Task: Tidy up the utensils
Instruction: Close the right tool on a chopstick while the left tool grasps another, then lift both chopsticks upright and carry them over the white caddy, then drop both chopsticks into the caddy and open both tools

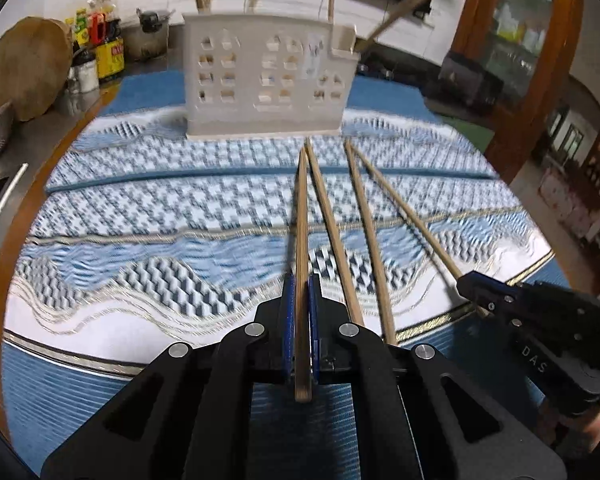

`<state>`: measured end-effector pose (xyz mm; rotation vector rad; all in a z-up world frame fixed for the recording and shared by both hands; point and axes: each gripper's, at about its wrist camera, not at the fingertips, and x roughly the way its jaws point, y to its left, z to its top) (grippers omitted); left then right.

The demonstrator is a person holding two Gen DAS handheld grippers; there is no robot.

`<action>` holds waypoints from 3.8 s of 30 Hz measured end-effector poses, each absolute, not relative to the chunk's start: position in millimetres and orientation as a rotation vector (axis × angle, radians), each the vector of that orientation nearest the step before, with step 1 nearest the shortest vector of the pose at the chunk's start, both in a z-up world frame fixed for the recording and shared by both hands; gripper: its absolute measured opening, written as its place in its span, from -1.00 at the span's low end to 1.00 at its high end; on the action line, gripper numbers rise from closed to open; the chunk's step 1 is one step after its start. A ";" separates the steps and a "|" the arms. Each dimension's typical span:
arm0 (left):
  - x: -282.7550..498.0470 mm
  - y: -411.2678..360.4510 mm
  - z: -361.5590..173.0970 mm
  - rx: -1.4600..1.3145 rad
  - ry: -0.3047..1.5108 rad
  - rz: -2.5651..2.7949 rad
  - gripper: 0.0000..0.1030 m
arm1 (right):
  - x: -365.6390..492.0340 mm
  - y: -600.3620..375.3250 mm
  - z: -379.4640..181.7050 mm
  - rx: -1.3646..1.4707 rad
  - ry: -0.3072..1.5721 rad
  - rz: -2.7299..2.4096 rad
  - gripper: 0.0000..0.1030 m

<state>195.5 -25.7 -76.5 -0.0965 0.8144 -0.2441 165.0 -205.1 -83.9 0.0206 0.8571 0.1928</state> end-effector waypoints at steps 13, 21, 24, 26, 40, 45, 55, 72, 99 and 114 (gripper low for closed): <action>197.4 -4.5 -16.3 -0.107 0.673 -0.265 -0.90 | 181.8 -219.1 15.5 0.005 0.670 0.241 -0.86; 212.1 8.4 4.2 -0.106 0.652 -0.275 -0.90 | 217.3 -216.9 61.6 -0.029 0.648 0.281 -0.86; 221.0 12.6 11.8 -0.092 0.652 -0.273 -0.90 | 229.0 -214.3 78.4 -0.045 0.642 0.292 -0.86; 226.4 14.8 16.2 -0.093 0.655 -0.276 -0.90 | 235.9 -212.0 91.6 -0.058 0.634 0.299 -0.86; 243.9 26.5 68.6 -0.075 0.598 -0.302 -0.90 | 273.7 -187.8 173.4 -0.127 0.596 0.348 -0.86; 247.1 29.3 105.9 -0.056 0.533 -0.302 -0.90 | 292.0 -181.8 177.1 -0.125 0.622 0.363 -0.86; 279.8 32.1 186.0 -0.028 0.379 -0.230 -0.90 | 326.7 -166.8 151.9 -0.145 0.705 0.378 -0.86; 359.7 30.0 158.7 -0.109 0.446 -0.187 -0.90 | 354.1 -159.9 121.4 -0.178 0.766 0.379 -0.86; 359.4 27.4 115.2 -0.088 0.534 -0.176 -0.30 | 346.9 -158.6 126.3 -0.165 0.736 0.374 -0.30; 266.5 26.3 129.4 -0.015 0.449 -0.126 0.42 | 281.7 -167.2 133.1 -0.146 0.684 0.357 0.25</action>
